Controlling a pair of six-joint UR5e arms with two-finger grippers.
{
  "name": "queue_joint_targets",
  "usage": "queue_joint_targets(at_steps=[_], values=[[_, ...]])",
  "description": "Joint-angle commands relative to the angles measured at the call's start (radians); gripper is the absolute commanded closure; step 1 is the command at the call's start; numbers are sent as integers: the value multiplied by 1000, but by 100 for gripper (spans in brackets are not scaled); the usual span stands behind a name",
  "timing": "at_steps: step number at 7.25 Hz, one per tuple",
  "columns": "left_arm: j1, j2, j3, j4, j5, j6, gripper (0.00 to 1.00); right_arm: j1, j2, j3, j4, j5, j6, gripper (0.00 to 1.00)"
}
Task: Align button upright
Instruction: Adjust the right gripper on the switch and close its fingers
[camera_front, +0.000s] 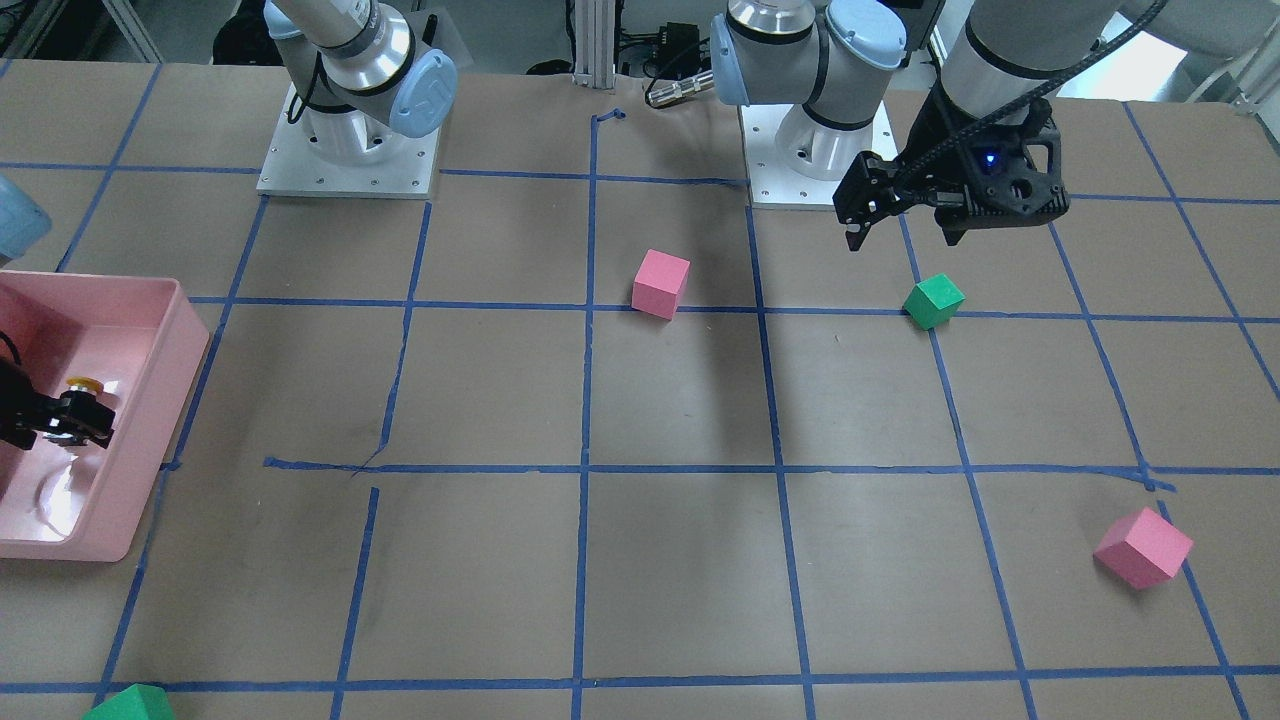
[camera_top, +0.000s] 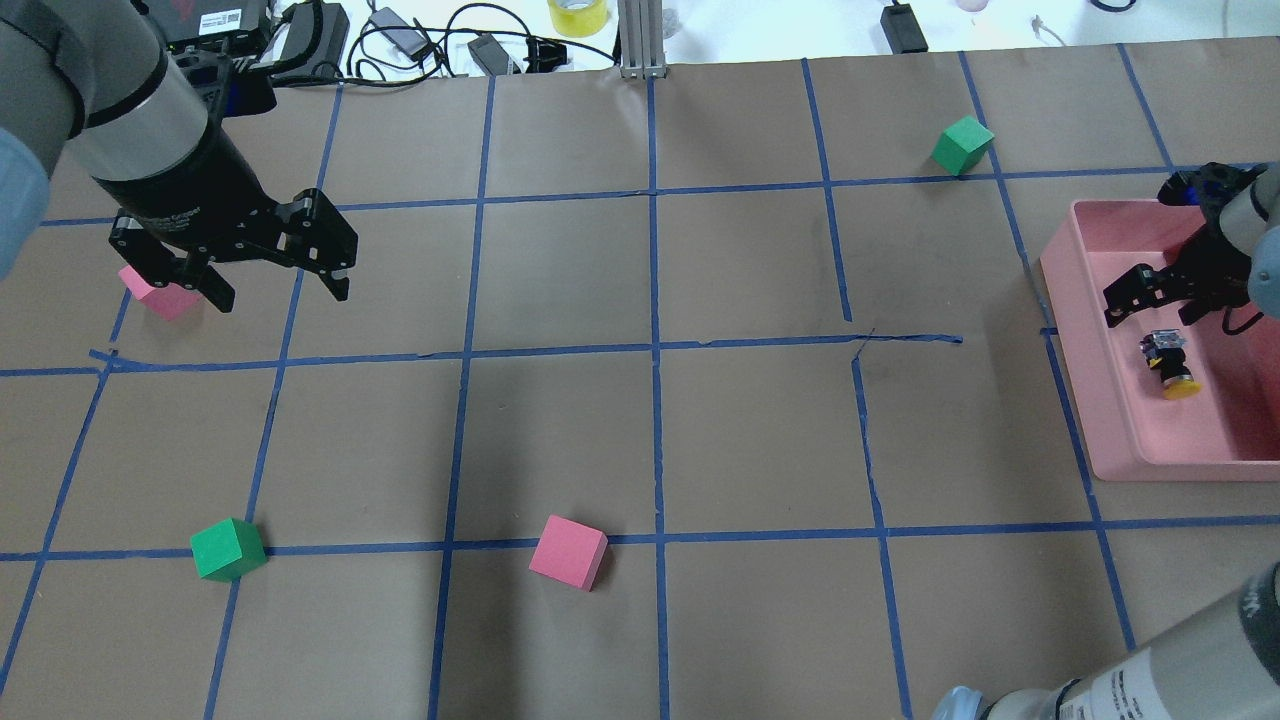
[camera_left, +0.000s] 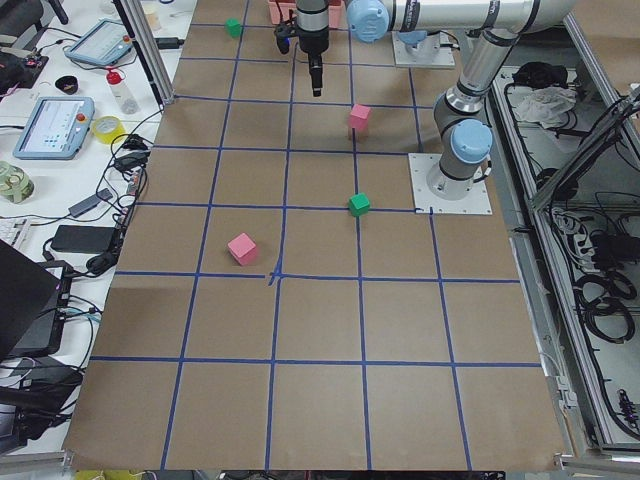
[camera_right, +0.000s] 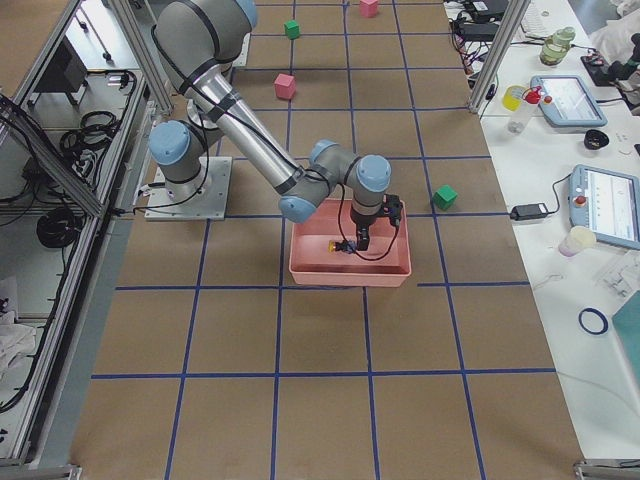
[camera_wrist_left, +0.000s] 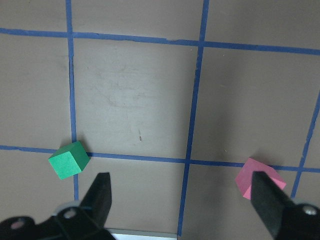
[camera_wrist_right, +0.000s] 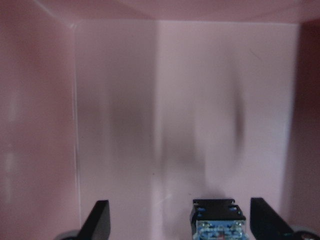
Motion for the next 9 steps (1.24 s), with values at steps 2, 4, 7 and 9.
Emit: queue_joint_targets(at_steps=[2, 4, 7, 9], values=[[0, 2, 1, 0, -2, 0, 0, 0, -30, -12, 31, -1, 0, 0], [-2, 3, 2, -3, -2, 0, 0, 0, -27, 2, 27, 9, 29, 0], [-2, 3, 1, -5, -2, 0, 0, 0, -30, 28, 27, 2, 48, 0], [-2, 2, -1, -5, -2, 0, 0, 0, -30, 30, 21, 5, 48, 0]])
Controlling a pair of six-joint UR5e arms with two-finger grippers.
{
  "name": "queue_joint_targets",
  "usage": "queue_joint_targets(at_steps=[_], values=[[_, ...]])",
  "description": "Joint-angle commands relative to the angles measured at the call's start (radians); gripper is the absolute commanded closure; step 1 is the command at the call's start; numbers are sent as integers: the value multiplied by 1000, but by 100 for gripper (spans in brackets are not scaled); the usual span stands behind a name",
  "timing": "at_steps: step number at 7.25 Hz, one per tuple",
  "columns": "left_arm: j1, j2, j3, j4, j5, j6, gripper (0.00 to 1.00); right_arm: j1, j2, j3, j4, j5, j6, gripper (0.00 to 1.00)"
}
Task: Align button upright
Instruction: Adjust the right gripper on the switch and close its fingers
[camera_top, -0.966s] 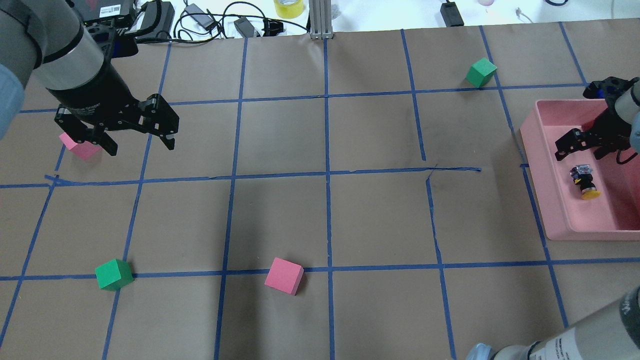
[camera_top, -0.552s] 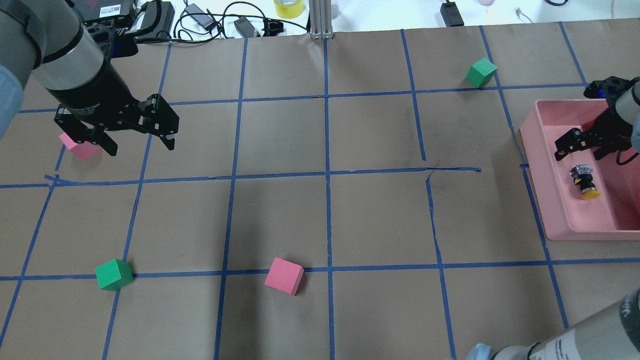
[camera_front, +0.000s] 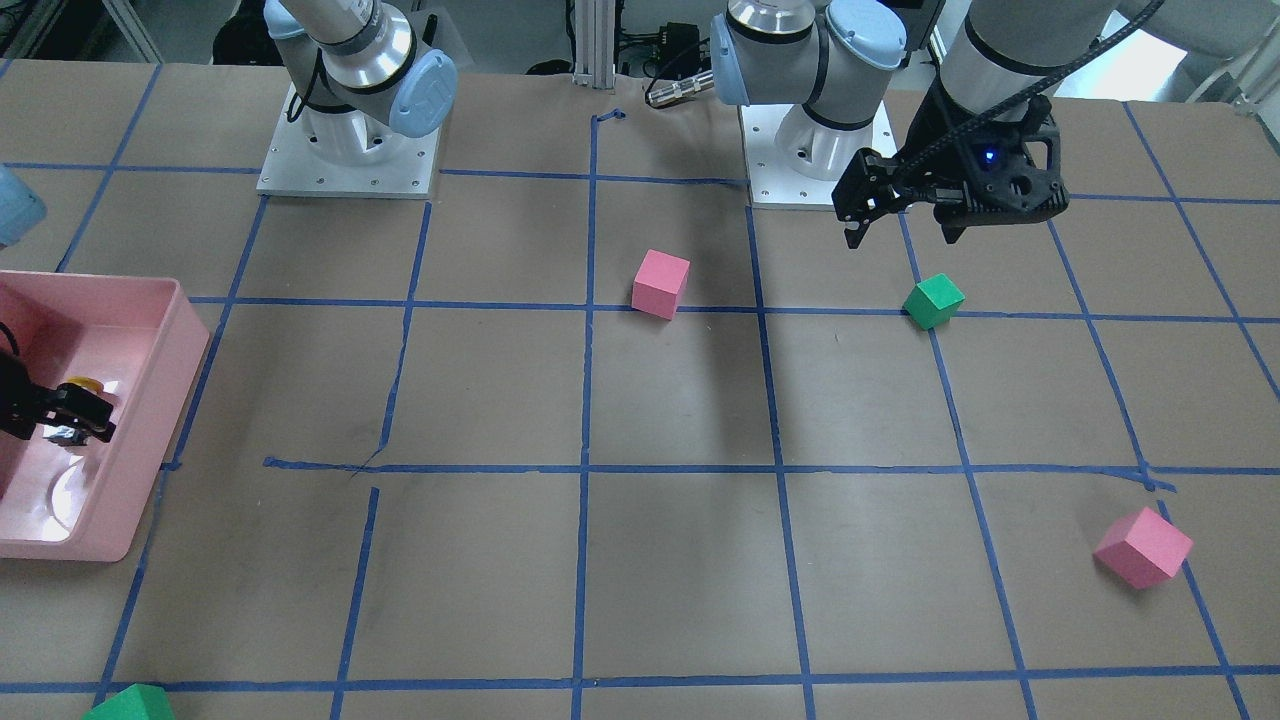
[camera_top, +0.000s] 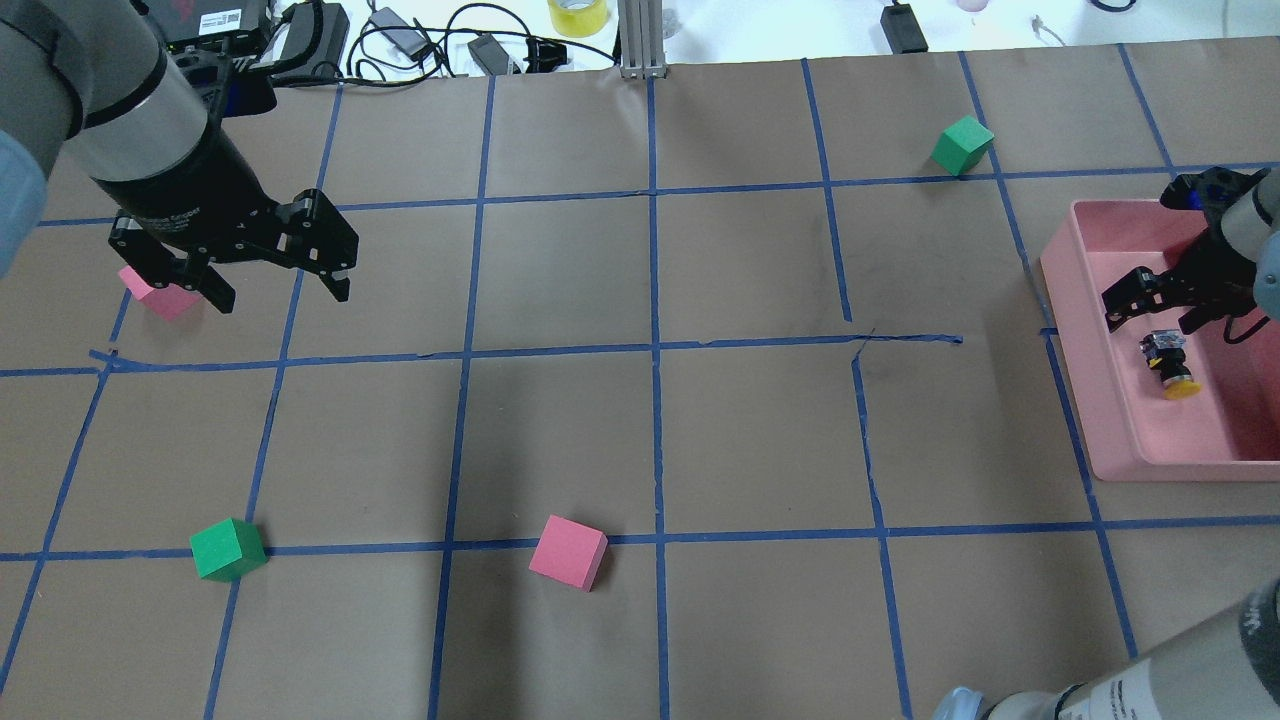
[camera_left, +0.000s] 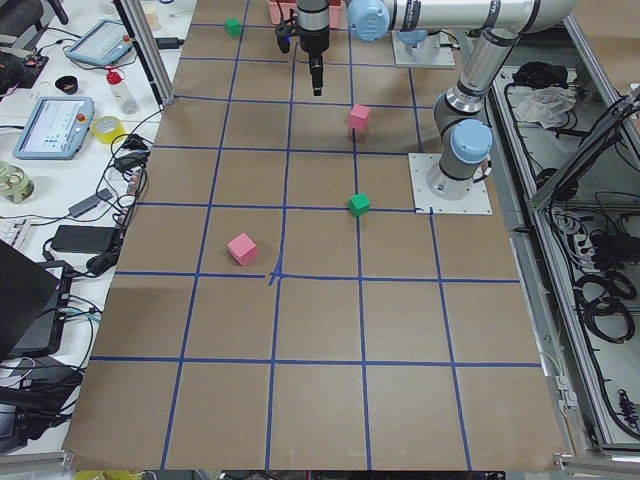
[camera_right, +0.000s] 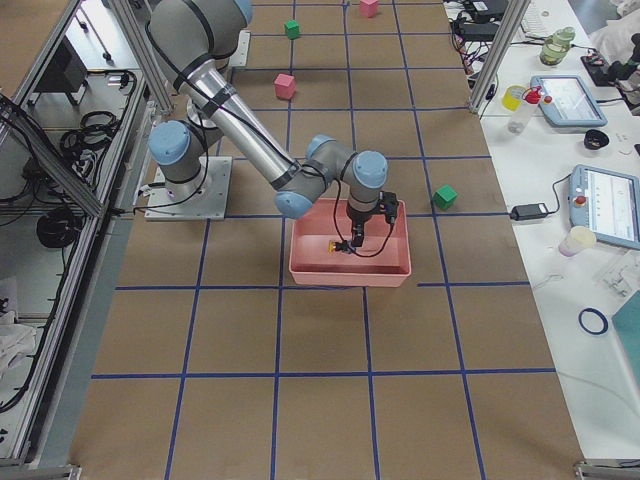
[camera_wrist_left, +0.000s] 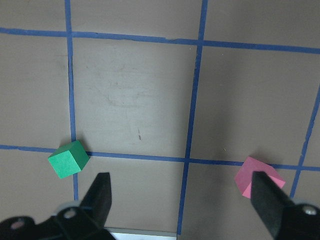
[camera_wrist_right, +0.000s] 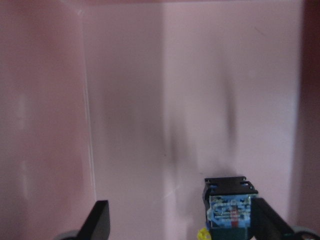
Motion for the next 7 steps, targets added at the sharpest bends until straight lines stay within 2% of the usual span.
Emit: queue_joint_targets(at_steps=[1, 5, 7], values=[[0, -1, -1, 0, 0, 0, 0, 0, 0, 1, -12, 0, -1, 0], [0, -1, -3, 0, -5, -2, 0, 0, 49, -4, -122, -18, -3, 0], [0, -1, -4, 0, -3, -2, 0, 0, 50, 6, -122, -64, -3, 0]])
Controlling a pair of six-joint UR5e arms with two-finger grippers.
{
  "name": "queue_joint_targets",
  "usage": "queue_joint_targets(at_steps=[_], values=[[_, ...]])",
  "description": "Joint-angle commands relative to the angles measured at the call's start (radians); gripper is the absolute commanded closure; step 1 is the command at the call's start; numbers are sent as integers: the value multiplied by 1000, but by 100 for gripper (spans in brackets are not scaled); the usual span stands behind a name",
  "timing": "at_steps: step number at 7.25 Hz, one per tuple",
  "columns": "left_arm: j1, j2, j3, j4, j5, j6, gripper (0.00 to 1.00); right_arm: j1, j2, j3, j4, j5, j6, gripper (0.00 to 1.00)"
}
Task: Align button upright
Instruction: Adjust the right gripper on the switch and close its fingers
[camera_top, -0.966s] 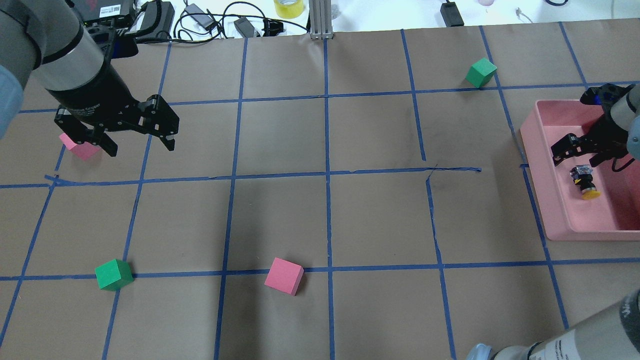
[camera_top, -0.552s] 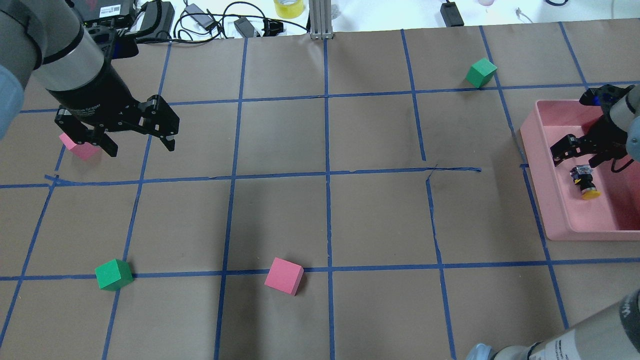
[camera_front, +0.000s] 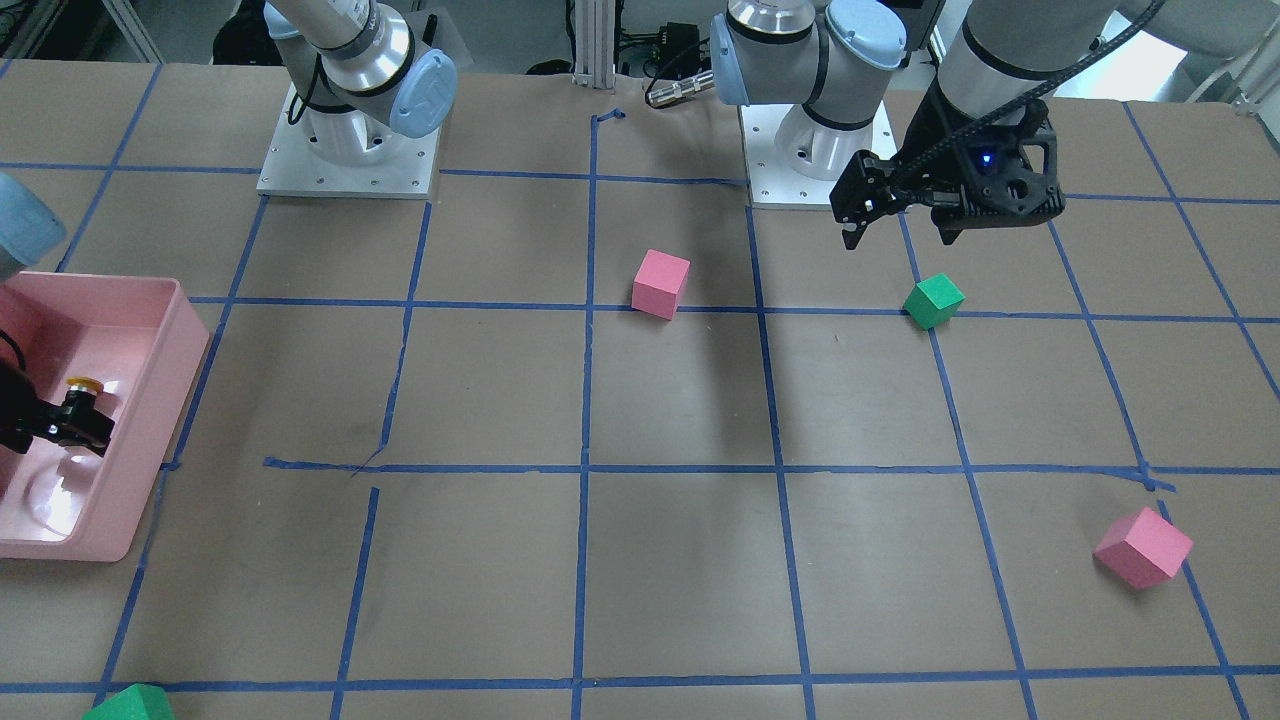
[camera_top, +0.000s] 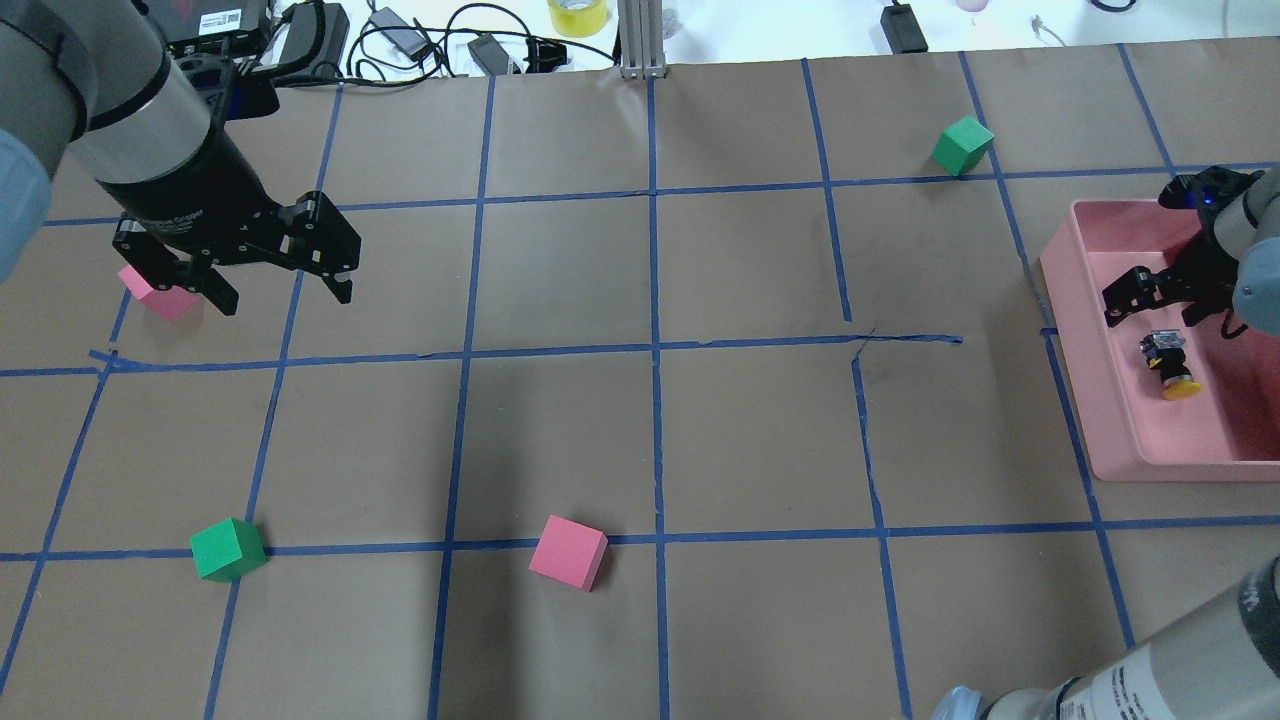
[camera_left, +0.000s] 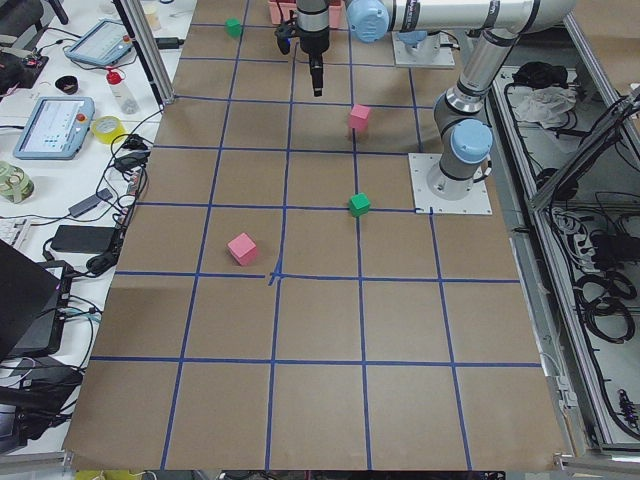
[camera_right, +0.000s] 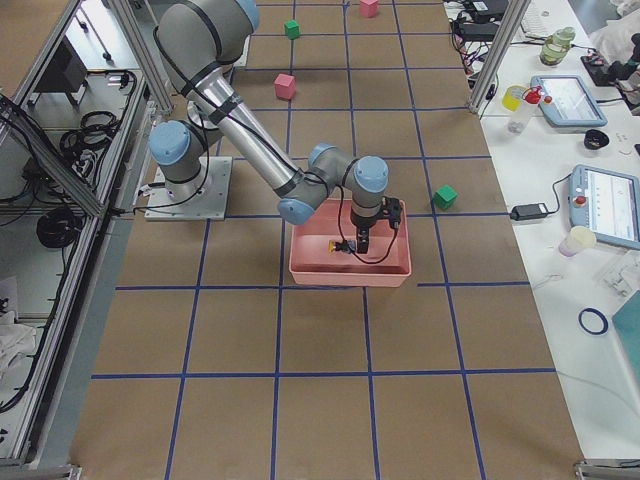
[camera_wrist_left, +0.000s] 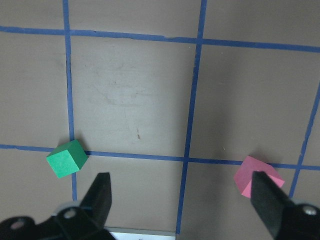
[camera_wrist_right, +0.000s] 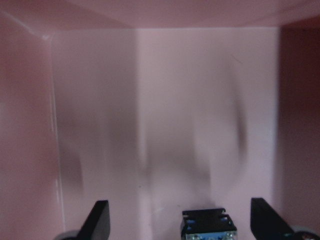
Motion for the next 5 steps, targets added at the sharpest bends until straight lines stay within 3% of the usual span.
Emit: queue_joint_targets(at_steps=[1, 4, 5], values=[[0, 1, 0, 0, 1, 0, 0, 0, 2, 10, -4, -38, 0, 0], [0, -1, -1, 0, -1, 0, 0, 0, 1, 10, 7, -36, 0, 0], [0, -1, -1, 0, -1, 0, 0, 0, 1, 10, 8, -36, 0, 6]])
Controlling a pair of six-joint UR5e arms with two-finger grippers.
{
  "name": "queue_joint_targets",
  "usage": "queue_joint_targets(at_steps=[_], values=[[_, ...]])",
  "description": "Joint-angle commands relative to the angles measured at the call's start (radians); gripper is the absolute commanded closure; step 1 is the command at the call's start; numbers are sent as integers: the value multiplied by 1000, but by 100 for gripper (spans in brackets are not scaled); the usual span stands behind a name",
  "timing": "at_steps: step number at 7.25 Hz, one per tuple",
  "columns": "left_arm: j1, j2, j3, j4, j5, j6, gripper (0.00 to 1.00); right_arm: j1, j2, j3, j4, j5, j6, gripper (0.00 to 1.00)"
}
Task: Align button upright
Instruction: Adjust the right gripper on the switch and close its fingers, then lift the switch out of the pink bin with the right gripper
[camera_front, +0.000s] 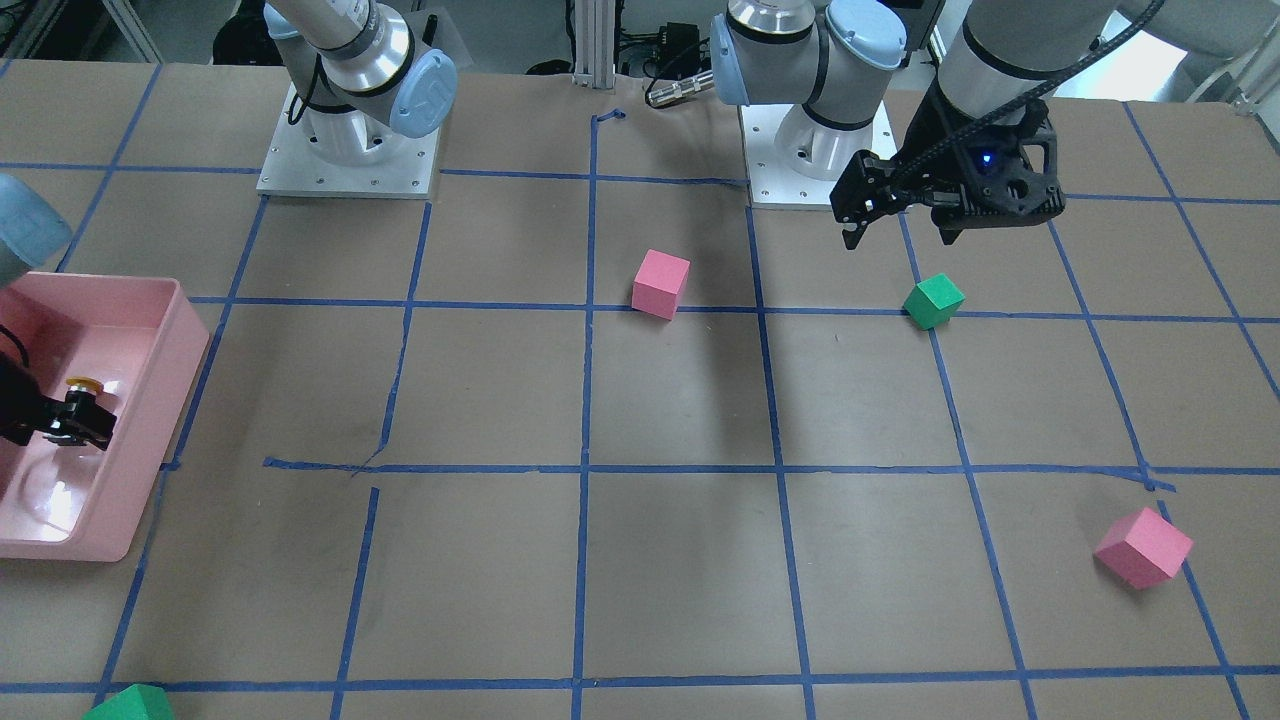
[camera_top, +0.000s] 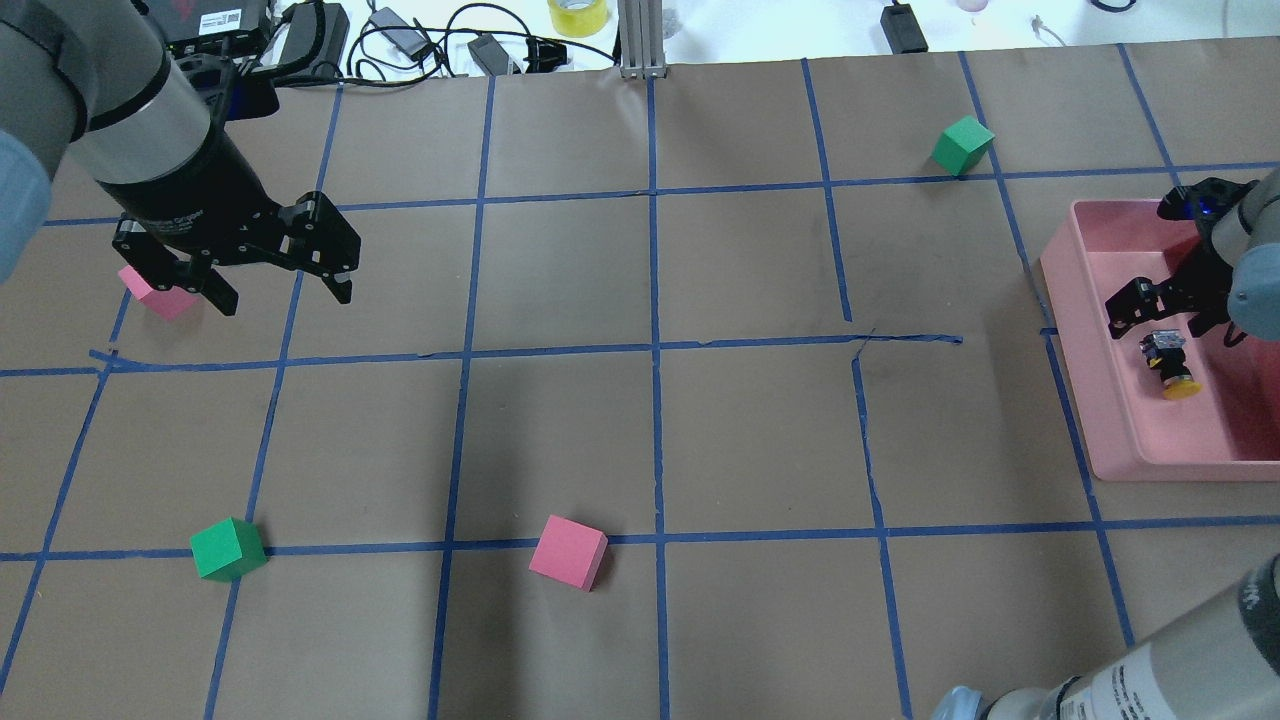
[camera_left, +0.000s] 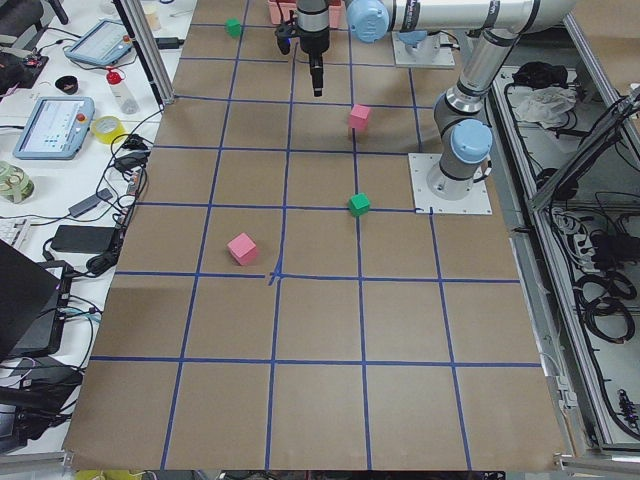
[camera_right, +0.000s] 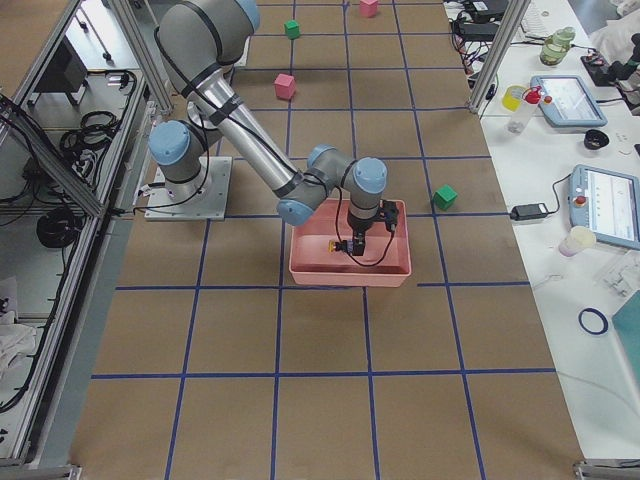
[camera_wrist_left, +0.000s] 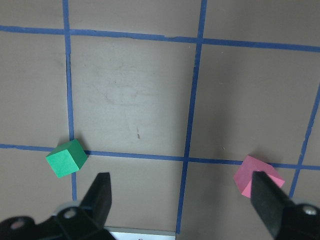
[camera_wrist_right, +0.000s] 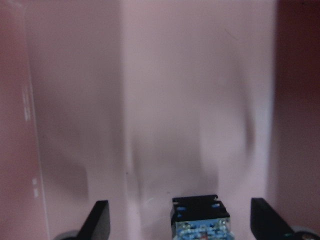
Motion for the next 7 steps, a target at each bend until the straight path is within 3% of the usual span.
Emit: queue_joint_targets(at_steps=[1, 2, 3, 4, 5, 7], values=[[0, 1, 0, 0, -1, 0, 0, 0, -1, 3, 7, 0, -2, 15], [0, -1, 0, 0, -1, 0, 0, 0, -5, 14, 7, 0, -2, 34], [0, -1, 0, 0, -1, 0, 0, 0, -7, 17, 8, 0, -8, 63], [0, -1, 0, 0, -1, 0, 0, 0, -8, 15, 24, -2, -9, 82], [0, -1, 0, 0, -1, 0, 0, 0, -10, 14, 37, -3, -11, 95], [0, -2, 0, 0, -2, -3, 0, 0, -31, -4, 91, -2, -11, 100]])
